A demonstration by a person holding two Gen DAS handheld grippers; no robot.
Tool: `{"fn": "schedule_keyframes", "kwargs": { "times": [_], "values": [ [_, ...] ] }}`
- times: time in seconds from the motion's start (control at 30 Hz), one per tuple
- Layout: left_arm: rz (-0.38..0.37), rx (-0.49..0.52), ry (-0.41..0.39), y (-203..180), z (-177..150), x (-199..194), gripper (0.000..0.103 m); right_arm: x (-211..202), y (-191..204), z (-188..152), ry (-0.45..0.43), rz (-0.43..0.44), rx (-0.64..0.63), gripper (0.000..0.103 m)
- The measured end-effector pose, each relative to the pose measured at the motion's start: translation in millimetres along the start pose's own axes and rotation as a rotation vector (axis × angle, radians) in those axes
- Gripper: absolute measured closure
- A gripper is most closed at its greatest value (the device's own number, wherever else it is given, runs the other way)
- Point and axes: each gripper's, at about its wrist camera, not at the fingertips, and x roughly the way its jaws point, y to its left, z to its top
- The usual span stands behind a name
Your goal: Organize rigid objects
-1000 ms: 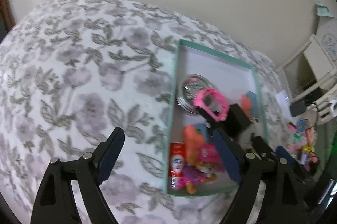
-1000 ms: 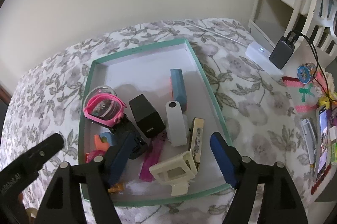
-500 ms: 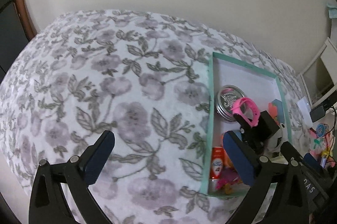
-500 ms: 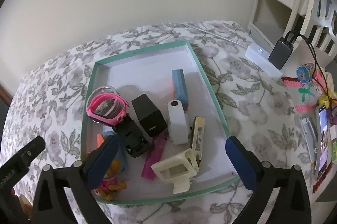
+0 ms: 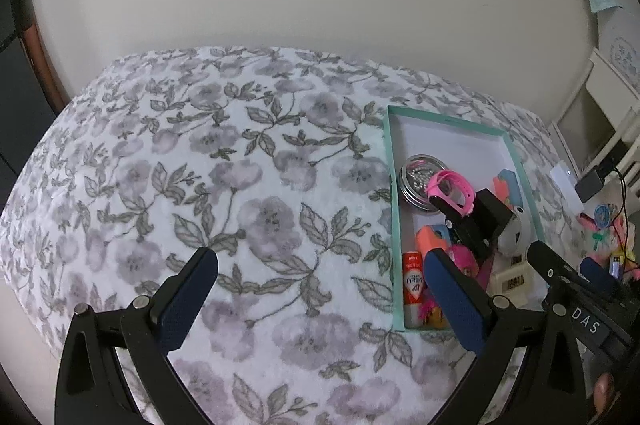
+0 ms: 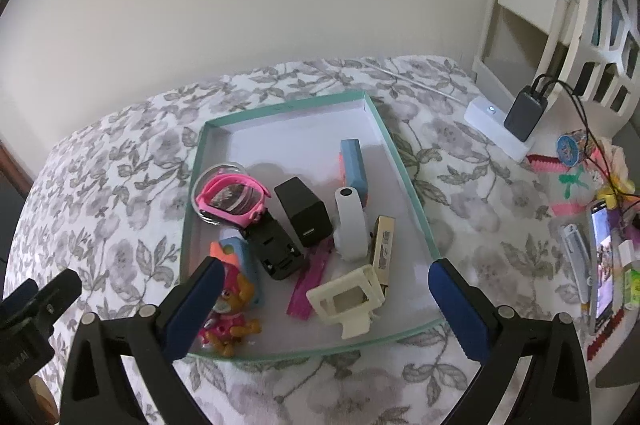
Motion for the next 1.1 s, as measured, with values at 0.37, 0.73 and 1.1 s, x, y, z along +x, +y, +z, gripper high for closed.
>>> {"fn": "schedule_keyframes", "kwargs": {
  "times": [0.37, 0.73, 1.1],
  "values": [
    [0.000, -0.008, -0.011, 10, -16, -20, 0.001, -25, 4, -18, -0.027, 0.004, -0.027, 0.000],
    [-0.010, 0.031, -0.028, 14, -34, -36, 0.001, -46, 10, -41, -0.045, 0.006, -0.058, 0.000],
    [-0.003, 0.011, -0.011, 24, -44, -39, 0.001, -59, 8, -57, -0.056, -0.002, -0.053, 0.000]
  ]
}}
